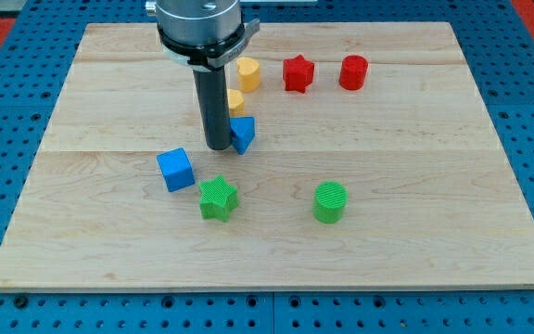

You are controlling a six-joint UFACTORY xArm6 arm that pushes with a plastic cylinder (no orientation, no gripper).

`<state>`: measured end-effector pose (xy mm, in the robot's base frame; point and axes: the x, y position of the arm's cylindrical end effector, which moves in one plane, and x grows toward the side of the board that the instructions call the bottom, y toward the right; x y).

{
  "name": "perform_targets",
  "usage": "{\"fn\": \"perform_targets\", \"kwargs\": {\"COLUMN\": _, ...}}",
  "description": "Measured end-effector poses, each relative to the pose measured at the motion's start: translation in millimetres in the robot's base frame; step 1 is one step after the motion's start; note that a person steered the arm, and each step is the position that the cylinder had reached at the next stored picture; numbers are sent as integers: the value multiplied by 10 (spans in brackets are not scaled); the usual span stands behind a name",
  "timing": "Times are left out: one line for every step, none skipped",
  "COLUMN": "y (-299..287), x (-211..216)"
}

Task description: Push the blue cube into the green star

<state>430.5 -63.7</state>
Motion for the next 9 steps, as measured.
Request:
{"fn": "perform_targets", "kwargs": {"y": -126, "x": 0}}
{"fn": "perform_targets", "kwargs": {"y": -526, "x": -51}}
{"fn": "perform_targets", "kwargs": {"y": -1064, "x": -87}}
{"fn": "perform_targets", "kwargs": {"y": -1573, "x": -87}}
{"fn": "perform_targets", "kwargs": {"y": -1424, "x": 52}}
{"fn": "perform_targets", "kwargs": {"y": -1061, "x": 223}}
{"fn": "perform_targets", "kwargs": {"y": -1036, "x": 613}}
{"fn": "perform_targets", "kwargs": {"y": -821, "x": 639}}
{"fn": "perform_targets", "kwargs": {"y": -1340, "x": 638}}
